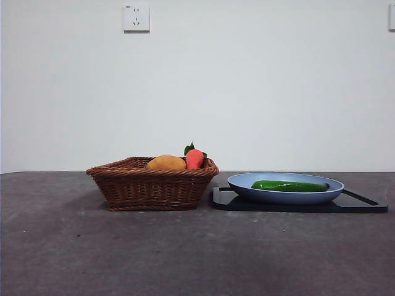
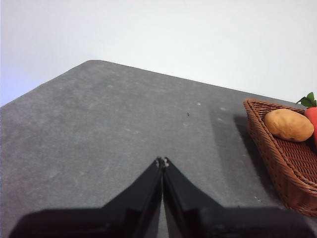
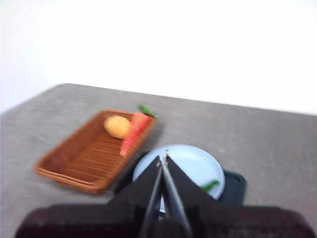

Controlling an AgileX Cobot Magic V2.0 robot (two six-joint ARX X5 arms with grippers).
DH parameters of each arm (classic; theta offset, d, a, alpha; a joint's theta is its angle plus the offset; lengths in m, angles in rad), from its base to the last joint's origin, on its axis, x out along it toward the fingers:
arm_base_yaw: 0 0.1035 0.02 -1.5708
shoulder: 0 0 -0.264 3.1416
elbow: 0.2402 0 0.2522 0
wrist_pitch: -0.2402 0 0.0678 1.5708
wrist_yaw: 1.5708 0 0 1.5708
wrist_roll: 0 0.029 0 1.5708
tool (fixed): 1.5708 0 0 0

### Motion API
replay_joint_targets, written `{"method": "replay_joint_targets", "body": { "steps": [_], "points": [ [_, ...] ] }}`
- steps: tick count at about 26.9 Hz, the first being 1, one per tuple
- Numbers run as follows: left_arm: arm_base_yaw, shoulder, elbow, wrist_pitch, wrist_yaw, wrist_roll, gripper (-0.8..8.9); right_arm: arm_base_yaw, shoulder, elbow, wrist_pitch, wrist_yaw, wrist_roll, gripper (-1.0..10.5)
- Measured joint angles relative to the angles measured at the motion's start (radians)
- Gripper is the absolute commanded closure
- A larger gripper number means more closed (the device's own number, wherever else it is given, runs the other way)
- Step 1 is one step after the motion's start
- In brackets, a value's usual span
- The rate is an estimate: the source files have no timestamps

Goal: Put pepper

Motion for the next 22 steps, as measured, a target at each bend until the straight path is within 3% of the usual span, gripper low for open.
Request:
{"method": "replay_joint_targets", "body": {
  "steps": [4, 9, 14, 22],
  "points": [
    [0.000, 0.000, 0.000, 0.000, 0.000, 0.000, 8.06, 0.000, -0.126, -0.239, 0.213, 0.023, 0.045, 9.4],
    [0.000, 0.000, 0.000, 0.000, 0.000, 0.000, 8.06, 0.001, -0.247, -0.468, 0.398, 0.132, 0.105, 9.4],
    [0.000, 0.000, 0.000, 0.000, 0.000, 0.000, 8.06, 0.001, -0.330, -0.648, 0.428, 0.159, 0.140, 9.4],
    [0.000, 0.000, 0.000, 0.000, 0.000, 0.000, 8.06, 0.001, -0.378, -0.743, 0.422, 0.161, 0.169, 9.4]
  ]
}}
